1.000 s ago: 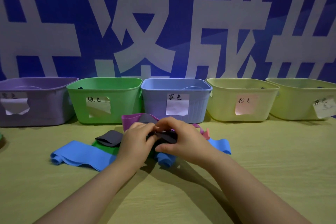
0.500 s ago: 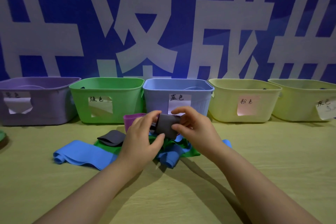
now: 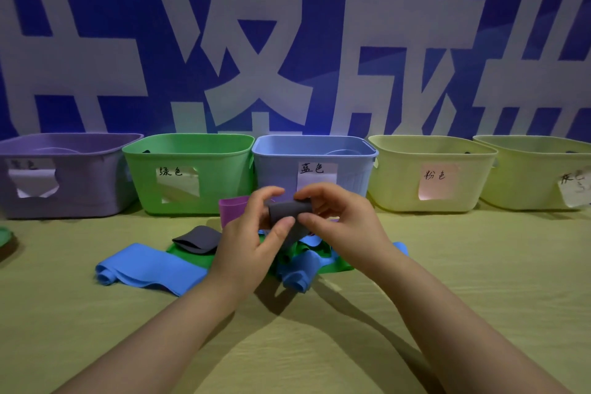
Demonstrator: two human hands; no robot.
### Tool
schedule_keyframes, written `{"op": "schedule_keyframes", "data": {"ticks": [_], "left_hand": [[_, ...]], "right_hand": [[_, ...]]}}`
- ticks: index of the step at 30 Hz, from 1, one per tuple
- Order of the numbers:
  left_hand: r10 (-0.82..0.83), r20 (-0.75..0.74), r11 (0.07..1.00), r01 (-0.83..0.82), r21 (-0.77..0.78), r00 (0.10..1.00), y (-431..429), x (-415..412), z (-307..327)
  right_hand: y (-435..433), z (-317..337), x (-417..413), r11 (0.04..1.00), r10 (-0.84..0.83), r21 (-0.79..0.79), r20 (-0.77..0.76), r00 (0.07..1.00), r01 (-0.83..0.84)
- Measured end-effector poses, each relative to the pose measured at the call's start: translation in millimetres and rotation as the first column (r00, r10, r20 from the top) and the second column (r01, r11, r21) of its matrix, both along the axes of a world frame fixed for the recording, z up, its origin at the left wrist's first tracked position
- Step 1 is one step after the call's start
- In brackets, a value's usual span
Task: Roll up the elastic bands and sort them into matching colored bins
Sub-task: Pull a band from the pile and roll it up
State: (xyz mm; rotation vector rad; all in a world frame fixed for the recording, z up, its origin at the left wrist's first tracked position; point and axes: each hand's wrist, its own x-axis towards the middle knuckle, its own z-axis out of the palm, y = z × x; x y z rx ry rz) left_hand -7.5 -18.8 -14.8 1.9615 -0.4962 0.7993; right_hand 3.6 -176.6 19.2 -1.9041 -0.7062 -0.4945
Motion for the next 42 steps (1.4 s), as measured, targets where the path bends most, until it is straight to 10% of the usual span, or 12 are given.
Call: {"op": "schedule_keyframes", "data": {"ticks": [21, 28, 42], "left_hand": [[0.118, 0.049, 0.993, -0.117, -0.02, 0.992, -0.8, 2.0, 2.9], [0.137, 0.156, 0.965, -0.168, 0.2, 0.978, 0.8, 8.2, 1.4], [0.04, -0.009, 0.972, -0.037, 0.233, 0.999, -0.1, 9.6, 0.4]], "right_hand": [[2.3, 1.6, 0.4, 0.995, -0.08, -0.077, -0.131, 0.988, 0.071], [1.1, 4.2, -0.5, 0.91, -0.148, -0.389, 0.014, 0.989, 0.142], [1.0, 9.0, -4.7, 0.864, -0.176, -0.479, 0.008, 0.984, 0.158]]}}
